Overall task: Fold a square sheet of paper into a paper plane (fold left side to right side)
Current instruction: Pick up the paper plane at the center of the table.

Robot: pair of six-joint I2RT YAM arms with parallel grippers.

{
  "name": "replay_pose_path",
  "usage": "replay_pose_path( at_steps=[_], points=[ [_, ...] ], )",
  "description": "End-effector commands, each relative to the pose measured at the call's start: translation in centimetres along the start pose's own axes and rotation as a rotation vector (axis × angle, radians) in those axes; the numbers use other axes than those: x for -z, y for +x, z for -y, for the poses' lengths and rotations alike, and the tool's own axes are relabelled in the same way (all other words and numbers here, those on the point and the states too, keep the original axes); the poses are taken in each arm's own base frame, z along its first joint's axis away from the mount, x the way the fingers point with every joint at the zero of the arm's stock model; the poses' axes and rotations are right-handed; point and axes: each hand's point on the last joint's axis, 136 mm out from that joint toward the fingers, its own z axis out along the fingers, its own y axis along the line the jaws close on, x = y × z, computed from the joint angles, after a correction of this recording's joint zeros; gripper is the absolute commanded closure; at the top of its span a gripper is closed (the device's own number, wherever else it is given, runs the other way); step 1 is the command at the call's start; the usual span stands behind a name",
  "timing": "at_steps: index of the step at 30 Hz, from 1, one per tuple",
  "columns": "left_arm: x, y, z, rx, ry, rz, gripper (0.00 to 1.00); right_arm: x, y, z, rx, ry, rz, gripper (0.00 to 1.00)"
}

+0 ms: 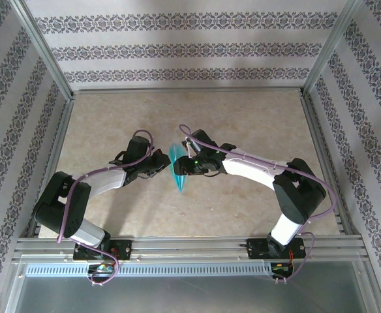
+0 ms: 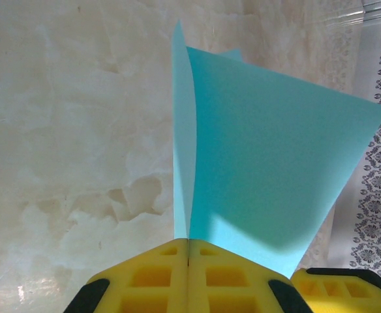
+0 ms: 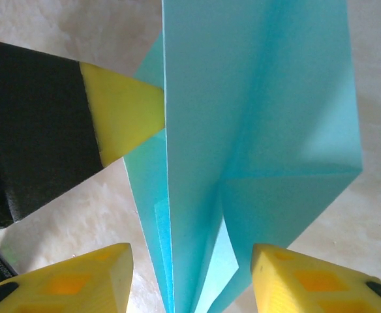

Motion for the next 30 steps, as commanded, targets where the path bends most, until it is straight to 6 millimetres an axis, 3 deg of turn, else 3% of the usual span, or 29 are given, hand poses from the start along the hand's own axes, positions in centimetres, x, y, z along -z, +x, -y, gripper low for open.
replay_pose_path(
  at_steps=[1, 19, 26, 30],
  points=[
    [-0.4, -0.1, 1.1, -0.001, 0.026, 0.009, 1.0, -0.4, -0.5, -1.4, 0.015, -0.025, 0.008, 0.49],
    [-0.6, 0.0, 1.1, 0.005, 0.03, 0.005, 1.0, -2.9, 0.3, 0.4, 0.036, 0.123, -0.02, 0.66],
    [-0.8, 0.0, 1.0, 0.008, 0.031, 0.003, 1.0, -3.2, 0.8, 1.2, 0.034, 0.171, -0.039, 0.79],
    [-0.7, -0.1, 1.2, -0.003, 0.036, 0.009, 1.0, -3.2, 0.7, 1.2, 0.02, 0.168, -0.032, 0.92]
  ],
)
